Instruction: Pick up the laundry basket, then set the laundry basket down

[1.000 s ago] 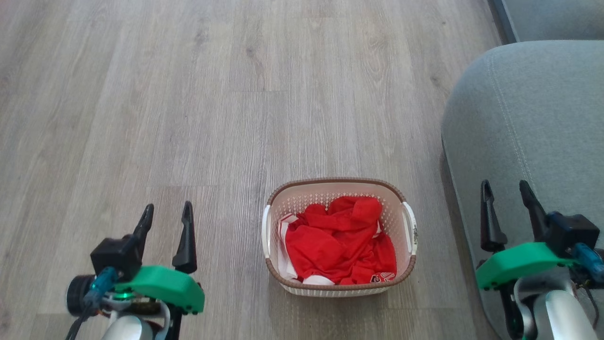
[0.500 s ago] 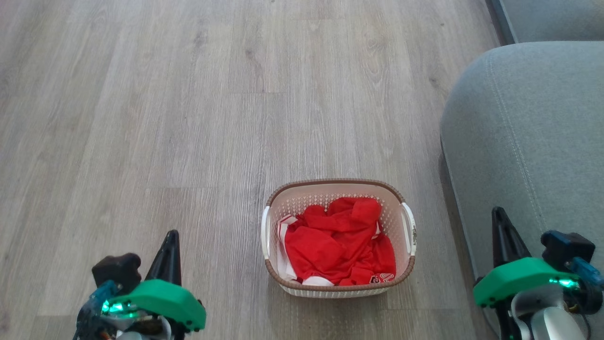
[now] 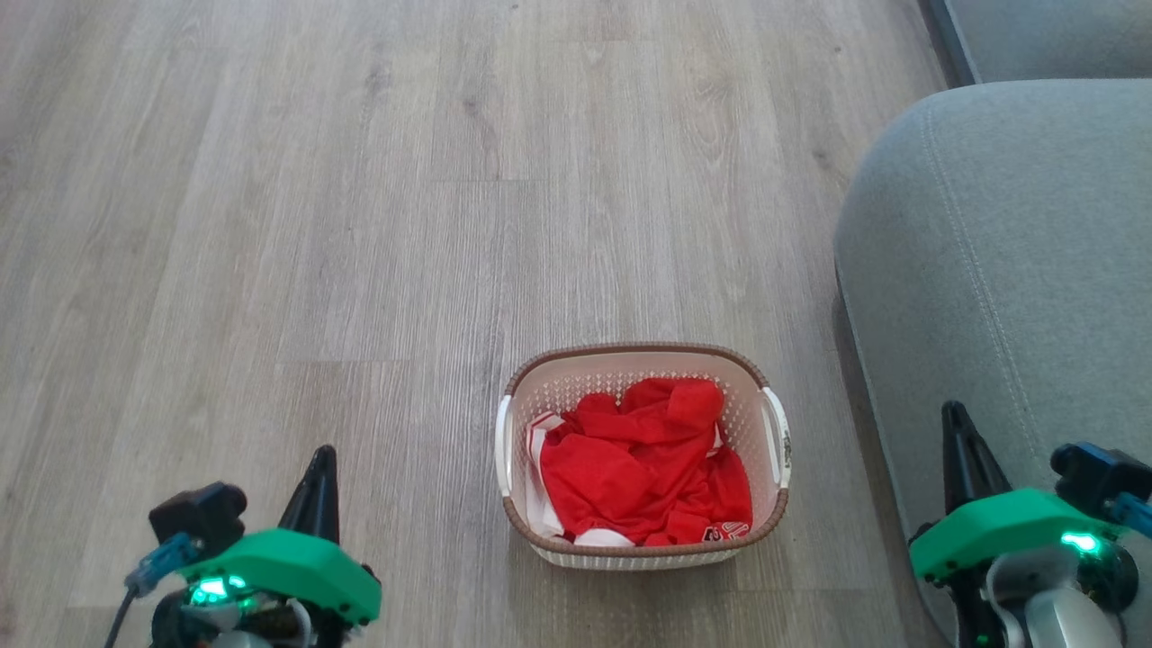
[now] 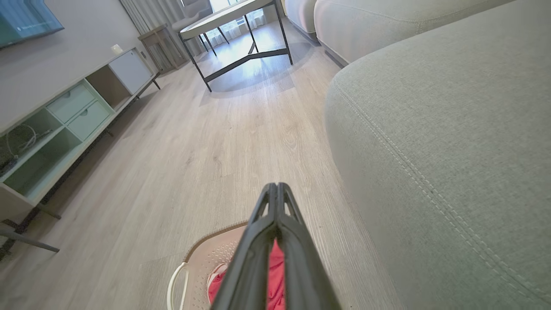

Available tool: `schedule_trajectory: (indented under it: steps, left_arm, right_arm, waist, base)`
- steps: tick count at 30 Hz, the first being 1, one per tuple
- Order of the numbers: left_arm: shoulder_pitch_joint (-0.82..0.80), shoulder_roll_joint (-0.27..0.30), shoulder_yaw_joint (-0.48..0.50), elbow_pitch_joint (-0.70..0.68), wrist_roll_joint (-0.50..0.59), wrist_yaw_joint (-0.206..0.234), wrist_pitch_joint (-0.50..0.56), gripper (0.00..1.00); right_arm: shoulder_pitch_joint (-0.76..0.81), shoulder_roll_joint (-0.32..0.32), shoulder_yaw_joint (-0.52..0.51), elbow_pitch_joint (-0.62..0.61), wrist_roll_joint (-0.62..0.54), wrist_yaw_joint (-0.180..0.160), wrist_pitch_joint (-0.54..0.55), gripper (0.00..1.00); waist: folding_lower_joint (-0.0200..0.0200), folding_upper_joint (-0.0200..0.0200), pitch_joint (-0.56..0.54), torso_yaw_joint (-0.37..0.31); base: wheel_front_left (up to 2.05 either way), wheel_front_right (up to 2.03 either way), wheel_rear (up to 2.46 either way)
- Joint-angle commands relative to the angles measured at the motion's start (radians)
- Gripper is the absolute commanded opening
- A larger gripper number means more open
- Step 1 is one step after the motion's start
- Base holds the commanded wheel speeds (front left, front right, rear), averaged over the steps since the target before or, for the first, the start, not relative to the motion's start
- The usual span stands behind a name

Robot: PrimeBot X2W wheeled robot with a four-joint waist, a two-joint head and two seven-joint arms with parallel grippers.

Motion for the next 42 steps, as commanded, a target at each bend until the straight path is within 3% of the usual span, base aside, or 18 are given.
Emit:
schedule_trajectory:
  steps: [1,42]
  left_arm:
    - [-0.057,0.003,0.033,-0.025,-0.029,-0.01,0.003,0.0]
    - [-0.093,-0.044,0.166,0.028,-0.431,-0.107,0.084,0.0]
  right_arm:
    - [-0.044,-0.005,-0.005,-0.029,0.037,-0.001,0.008,0.0]
    - [-0.065,-0.009,-0.022,-0.001,0.509,-0.003,0.103,0.0]
  waist:
    - [0.0,0.0,-0.001,-0.001]
    - [0.0,0.0,-0.014,-0.02]
  base:
    - [0.0,0.0,0.0]
    - [0.0,0.0,0.0]
